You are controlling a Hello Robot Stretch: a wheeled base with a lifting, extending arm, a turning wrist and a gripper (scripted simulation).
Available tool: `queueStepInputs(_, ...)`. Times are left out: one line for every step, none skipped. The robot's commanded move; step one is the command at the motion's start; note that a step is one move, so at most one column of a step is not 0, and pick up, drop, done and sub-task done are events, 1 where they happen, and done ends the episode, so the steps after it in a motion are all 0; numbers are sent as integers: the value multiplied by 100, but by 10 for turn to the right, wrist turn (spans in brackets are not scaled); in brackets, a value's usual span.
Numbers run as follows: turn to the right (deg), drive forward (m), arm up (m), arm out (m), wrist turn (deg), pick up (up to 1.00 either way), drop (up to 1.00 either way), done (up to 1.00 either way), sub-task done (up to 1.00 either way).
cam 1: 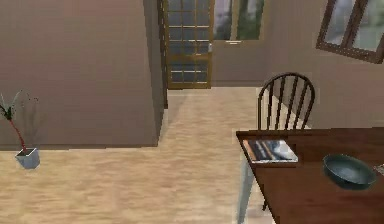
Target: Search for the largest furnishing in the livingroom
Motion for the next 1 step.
queueStepInputs(0, 20, 0, 0, 0, 0, 0, 0, 0)
